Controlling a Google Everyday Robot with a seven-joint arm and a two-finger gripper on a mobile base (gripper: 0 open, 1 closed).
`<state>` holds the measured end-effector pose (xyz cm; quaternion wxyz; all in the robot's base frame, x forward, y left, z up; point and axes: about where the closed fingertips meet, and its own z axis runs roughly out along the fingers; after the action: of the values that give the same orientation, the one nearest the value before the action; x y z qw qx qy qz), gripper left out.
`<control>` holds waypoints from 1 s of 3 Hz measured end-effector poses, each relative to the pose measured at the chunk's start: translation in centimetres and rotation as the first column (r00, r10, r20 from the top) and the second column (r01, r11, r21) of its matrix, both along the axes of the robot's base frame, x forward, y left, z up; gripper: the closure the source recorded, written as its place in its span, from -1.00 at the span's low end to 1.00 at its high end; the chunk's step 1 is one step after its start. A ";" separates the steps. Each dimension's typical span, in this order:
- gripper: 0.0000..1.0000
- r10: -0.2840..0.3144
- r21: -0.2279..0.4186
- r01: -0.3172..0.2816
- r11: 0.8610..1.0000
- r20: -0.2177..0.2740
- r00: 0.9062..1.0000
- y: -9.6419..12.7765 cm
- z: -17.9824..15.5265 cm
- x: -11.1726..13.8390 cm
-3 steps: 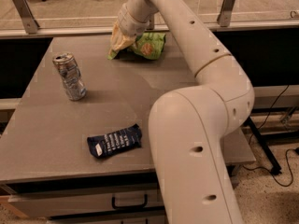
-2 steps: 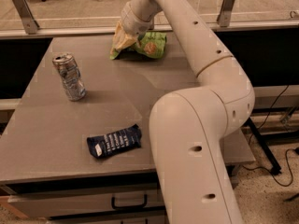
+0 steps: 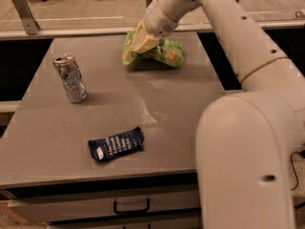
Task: Move green rice chip bag near rxbar blueberry
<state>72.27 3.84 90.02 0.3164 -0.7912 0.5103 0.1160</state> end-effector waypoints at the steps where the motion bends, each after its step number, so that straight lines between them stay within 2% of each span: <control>1: 1.00 -0.014 0.085 0.022 0.996 -0.087 0.996 -2.4 3.3 -6.8; 2: 1.00 -0.010 0.072 0.020 0.997 -0.139 0.990 -3.3 1.5 -9.1; 3: 1.00 -0.008 0.072 0.018 0.997 -0.139 0.990 -3.2 1.5 -9.1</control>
Offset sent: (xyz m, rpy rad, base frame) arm -0.0601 -0.0219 0.0303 0.0789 0.0775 -0.0181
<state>63.20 0.67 91.50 0.3097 -0.7657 0.5317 0.1871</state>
